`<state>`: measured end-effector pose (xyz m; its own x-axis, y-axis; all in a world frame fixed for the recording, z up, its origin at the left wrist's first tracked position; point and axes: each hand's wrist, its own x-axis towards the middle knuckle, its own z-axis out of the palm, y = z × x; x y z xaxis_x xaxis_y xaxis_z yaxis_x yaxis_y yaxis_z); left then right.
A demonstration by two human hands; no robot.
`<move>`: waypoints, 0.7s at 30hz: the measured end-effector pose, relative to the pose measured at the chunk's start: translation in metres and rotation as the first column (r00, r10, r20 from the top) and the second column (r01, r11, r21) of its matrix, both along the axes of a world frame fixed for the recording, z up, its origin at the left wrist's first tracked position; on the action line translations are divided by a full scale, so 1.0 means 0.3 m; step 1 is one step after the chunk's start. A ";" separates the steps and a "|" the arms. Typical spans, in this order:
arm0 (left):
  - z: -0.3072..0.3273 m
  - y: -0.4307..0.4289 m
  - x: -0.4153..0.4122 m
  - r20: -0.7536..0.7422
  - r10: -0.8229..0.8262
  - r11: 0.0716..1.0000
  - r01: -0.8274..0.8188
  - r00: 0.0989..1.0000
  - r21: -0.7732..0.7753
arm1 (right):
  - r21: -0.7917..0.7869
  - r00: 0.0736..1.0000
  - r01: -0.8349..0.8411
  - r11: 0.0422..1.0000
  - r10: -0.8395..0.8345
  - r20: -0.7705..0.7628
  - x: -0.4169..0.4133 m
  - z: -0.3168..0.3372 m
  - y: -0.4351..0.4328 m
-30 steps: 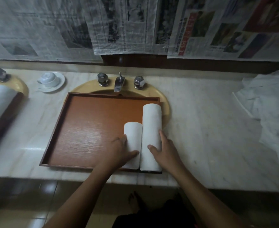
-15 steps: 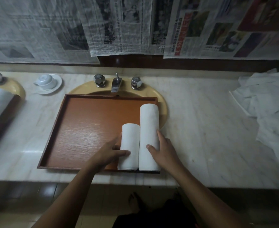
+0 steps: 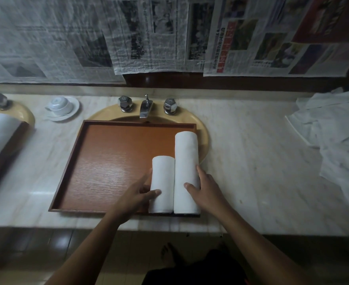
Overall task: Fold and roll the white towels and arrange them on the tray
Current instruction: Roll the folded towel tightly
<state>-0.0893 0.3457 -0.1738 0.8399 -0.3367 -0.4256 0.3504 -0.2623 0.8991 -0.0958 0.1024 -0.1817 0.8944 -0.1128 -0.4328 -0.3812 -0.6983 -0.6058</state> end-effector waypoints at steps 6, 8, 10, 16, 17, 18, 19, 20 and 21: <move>0.003 -0.004 0.008 0.059 -0.016 0.988 0.007 0.998 0.153 | 0.015 1.000 -0.010 1.000 0.010 0.011 -0.001 0.004 -0.005; 0.000 -0.006 0.006 0.096 -0.009 0.974 -0.013 0.995 0.225 | 0.031 1.000 -0.013 0.999 0.012 0.014 -0.004 0.011 -0.012; 0.006 -0.020 0.003 0.114 0.009 0.965 -0.038 0.993 0.260 | 0.055 1.000 -0.010 0.998 0.009 0.018 -0.012 0.018 -0.021; 0.022 -0.056 0.007 0.350 -0.009 0.843 -0.181 0.937 0.506 | 0.080 0.997 0.029 0.996 -0.034 0.073 -0.037 0.059 -0.088; 0.029 -0.067 0.010 0.399 -0.030 0.825 -0.203 0.916 0.528 | 0.072 0.995 0.035 0.997 -0.042 0.096 -0.041 0.067 -0.109; 0.040 -0.086 0.015 0.448 -0.049 0.821 -0.219 0.893 0.527 | 0.067 0.991 0.043 0.997 -0.051 0.122 -0.046 0.076 -0.136; 0.058 -0.113 0.023 0.492 -0.064 0.825 -0.231 0.868 0.516 | 0.064 0.988 0.052 0.997 -0.060 0.144 -0.050 0.082 -0.165; 0.073 -0.137 0.032 0.528 -0.072 0.833 -0.240 0.846 0.499 | 0.062 0.985 0.061 0.996 -0.071 0.158 -0.055 0.087 -0.193; 0.090 -0.171 0.042 0.551 -0.088 0.842 -0.233 0.830 0.486 | 0.066 0.983 0.080 0.995 -0.089 0.163 -0.060 0.091 -0.228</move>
